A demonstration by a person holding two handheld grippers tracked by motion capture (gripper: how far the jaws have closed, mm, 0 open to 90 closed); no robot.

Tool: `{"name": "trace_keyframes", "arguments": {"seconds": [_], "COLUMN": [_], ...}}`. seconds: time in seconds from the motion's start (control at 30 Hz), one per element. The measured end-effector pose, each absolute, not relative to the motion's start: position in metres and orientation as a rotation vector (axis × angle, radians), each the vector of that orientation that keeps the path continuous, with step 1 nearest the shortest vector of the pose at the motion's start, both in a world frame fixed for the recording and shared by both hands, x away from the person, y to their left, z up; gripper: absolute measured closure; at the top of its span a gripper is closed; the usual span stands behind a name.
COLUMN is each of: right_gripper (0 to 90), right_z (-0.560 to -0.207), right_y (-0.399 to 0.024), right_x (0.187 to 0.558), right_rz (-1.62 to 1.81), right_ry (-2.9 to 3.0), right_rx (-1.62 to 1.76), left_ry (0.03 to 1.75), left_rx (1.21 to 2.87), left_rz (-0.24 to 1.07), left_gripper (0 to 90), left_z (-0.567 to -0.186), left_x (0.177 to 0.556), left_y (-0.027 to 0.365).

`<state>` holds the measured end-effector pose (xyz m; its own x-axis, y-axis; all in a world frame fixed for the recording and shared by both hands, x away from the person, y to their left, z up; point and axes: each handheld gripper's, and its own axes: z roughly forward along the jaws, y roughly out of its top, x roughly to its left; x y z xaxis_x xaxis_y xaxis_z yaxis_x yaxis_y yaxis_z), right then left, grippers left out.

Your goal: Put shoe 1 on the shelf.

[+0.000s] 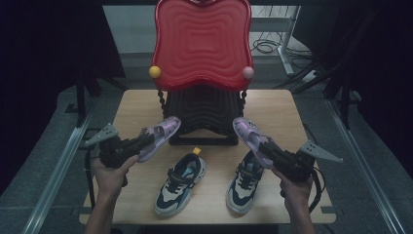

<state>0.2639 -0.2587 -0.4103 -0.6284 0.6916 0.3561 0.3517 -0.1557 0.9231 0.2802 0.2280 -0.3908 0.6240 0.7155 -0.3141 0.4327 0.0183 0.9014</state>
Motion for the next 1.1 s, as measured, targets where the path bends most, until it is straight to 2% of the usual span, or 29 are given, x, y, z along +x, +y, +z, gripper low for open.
{"name": "trace_keyframes", "arguments": {"seconds": [1.1], "right_gripper": [85.8], "right_z": [-0.412], "right_y": [-0.209], "right_x": [0.297], "right_rz": [1.858], "right_ry": [1.864], "right_rx": [1.173], "left_ry": [0.954], "left_rx": [1.585], "left_rz": [0.305], "left_gripper": [86.3], "left_z": [-0.395], "left_x": [0.314], "left_y": [0.197]}}
